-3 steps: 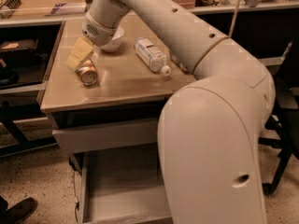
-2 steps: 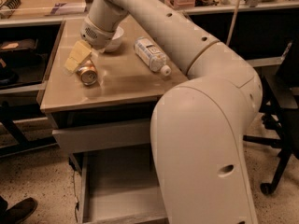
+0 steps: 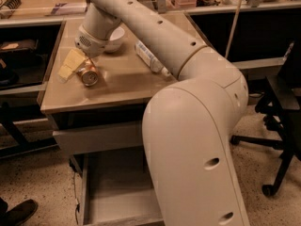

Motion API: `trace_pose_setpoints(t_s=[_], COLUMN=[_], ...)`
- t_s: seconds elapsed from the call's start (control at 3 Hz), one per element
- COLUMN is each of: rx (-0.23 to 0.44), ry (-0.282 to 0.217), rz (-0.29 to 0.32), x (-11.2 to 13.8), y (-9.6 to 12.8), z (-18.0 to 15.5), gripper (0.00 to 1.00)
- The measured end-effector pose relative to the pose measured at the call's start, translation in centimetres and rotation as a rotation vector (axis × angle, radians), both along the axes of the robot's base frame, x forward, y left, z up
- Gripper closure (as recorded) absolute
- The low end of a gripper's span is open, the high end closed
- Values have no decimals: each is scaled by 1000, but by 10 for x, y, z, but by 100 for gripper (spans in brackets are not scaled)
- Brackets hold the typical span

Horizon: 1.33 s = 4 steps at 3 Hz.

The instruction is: Place orange can into middle drawer

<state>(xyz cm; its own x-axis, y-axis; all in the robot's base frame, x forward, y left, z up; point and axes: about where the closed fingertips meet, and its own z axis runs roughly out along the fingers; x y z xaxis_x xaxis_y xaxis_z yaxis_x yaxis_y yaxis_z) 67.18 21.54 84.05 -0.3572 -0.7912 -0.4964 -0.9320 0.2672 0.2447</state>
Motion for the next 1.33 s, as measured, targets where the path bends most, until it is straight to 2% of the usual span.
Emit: trace_pose_setpoints(t_s=[0.33, 1.33], rx=[0, 0], ry=[0, 0], rz=[0, 0], x=[0, 0], y=[0, 0], z=[0, 0], gripper=[16, 86])
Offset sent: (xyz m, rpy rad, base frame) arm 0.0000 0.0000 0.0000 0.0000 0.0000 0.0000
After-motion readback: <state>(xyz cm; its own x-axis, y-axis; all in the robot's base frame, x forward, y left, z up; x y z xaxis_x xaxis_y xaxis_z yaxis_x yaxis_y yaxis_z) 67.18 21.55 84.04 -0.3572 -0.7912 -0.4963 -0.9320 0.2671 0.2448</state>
